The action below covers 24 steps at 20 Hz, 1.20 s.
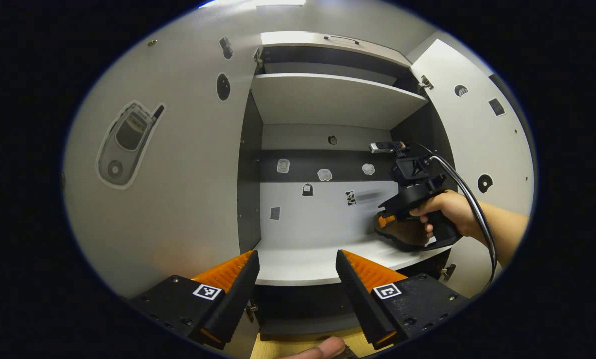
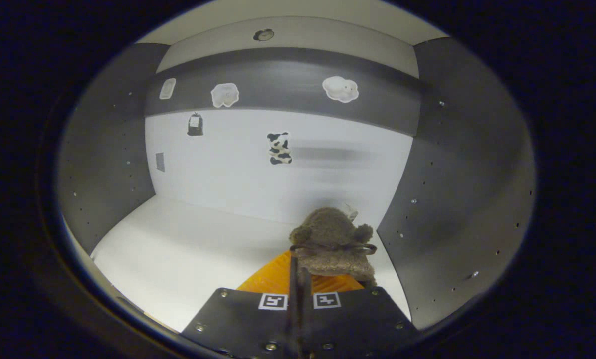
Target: Grab one shoe with the right hand and put it into the shoe cabinet, grab the other shoe with the left hand and put it into the shoe cabinet; then close the right door with the right hand and the left door with the left hand.
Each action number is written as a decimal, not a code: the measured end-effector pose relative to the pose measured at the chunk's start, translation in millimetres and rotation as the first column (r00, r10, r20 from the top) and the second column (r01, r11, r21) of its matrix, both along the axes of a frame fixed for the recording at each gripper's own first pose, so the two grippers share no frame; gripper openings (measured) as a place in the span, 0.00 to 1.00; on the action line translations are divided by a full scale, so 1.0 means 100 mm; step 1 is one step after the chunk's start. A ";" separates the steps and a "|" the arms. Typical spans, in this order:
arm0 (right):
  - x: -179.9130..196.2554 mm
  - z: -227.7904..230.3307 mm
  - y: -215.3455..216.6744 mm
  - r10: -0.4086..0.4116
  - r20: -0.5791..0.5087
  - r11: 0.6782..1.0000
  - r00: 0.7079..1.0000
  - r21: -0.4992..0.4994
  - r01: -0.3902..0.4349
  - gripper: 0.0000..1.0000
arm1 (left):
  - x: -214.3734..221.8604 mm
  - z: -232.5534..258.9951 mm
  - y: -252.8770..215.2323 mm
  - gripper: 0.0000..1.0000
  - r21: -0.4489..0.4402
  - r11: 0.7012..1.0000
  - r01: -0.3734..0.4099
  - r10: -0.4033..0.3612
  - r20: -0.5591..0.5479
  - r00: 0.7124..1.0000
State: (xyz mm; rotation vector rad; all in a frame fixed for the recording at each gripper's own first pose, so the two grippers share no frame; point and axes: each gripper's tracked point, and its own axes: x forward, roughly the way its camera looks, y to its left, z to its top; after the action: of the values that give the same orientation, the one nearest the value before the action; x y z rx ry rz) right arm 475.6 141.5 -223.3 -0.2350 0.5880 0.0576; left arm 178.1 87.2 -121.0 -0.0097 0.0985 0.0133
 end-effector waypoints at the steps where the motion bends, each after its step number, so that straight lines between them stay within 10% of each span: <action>1: 0.02 -0.01 -0.05 -0.019 -0.005 1.000 1.000 -0.002 0.019 0.04 | 0.01 -0.02 0.00 0.94 -0.001 1.000 0.002 -0.002 -0.006 1.000; 6: -0.20 0.12 -0.01 -0.008 -0.032 0.991 0.999 0.134 0.012 0.20 | 0.03 -0.06 -0.05 0.95 -0.011 1.000 -0.003 0.003 -0.024 1.000; 10: -0.54 0.60 -0.09 0.013 0.082 0.995 0.997 0.093 -0.020 0.72 | -0.01 -0.02 -0.14 0.95 -0.030 0.999 0.016 -0.016 -0.018 1.000; 14: -1.10 1.12 -0.13 0.046 0.250 0.999 0.967 0.012 -0.050 1.00 | -0.06 -0.03 -0.22 0.94 -0.046 0.999 0.019 -0.020 -0.034 0.999; 24: -2.84 1.78 -0.37 0.052 0.624 0.995 0.780 -0.099 0.013 0.98 | -0.34 -0.05 -0.39 0.96 -0.121 0.993 0.010 -0.019 -0.072 0.997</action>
State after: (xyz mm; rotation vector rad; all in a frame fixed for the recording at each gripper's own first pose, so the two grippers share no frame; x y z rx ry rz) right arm 191.5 104.1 -45.0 -0.3372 -0.0858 -0.0325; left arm 144.3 48.1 -126.5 -0.1291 0.1728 -0.0064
